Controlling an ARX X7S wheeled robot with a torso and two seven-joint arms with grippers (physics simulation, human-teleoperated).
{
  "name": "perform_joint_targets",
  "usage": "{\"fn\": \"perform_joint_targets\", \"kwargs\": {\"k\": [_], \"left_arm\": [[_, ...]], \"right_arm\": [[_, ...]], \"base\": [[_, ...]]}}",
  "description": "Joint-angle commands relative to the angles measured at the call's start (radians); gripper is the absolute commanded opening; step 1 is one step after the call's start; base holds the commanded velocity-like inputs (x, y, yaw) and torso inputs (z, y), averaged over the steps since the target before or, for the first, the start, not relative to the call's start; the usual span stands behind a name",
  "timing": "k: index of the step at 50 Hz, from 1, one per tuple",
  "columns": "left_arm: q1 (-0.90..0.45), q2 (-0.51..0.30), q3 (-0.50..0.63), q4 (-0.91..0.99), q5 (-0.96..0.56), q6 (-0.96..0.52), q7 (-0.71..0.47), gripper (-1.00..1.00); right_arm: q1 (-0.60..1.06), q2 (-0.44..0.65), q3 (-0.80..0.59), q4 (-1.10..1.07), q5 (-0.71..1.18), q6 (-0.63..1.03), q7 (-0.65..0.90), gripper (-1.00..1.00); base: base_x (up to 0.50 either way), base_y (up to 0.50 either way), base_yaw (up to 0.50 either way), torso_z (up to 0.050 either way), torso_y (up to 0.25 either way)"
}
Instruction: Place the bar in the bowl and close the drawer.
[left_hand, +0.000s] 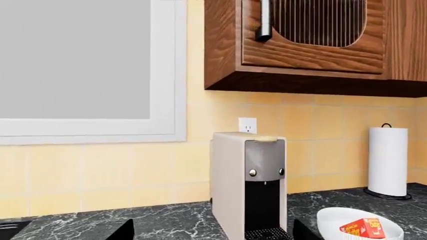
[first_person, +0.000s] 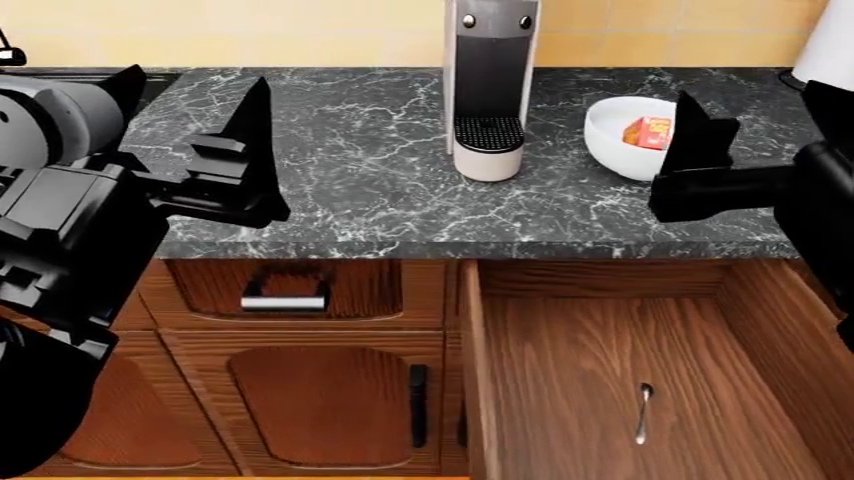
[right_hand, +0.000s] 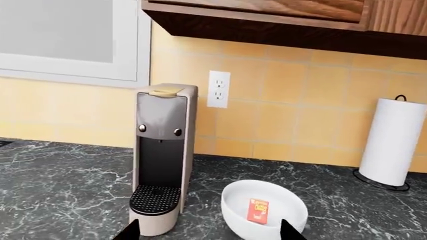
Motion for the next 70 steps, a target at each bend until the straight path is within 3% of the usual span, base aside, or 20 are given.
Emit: {"fn": "perform_joint_targets", "kwargs": {"k": [1,33,46,70], "left_arm": [[0.002,-0.004,0.001,0.002,-0.005,0.005,-0.005,1.0],[0.008,-0.014,0.008,-0.002,-0.016,0.019,-0.014,1.0],[0.019,-0.016,0.011,-0.003,-0.01,0.032,-0.011,1.0],[0.028,-0.022,0.019,-0.003,-0.008,0.047,-0.011,1.0]], "right_arm": [[-0.031,0.011,0.006,-0.019,0.004,-0.018,-0.003,1.0],[-0.031,0.026,-0.015,-0.014,0.031,-0.061,0.006,1.0],[-0.063,0.024,-0.006,-0.035,-0.029,-0.079,-0.011,1.0],[-0.085,0.039,0.001,-0.042,-0.013,-0.109,0.0,1.0]], "base": [[0.0,0.5,0.0,0.0,0.0],[0.0,0.5,0.0,0.0,0.0],[0.0,0.0,-0.01,0.0,0.0],[-0.13,0.01,-0.5,0.0,0.0]]}}
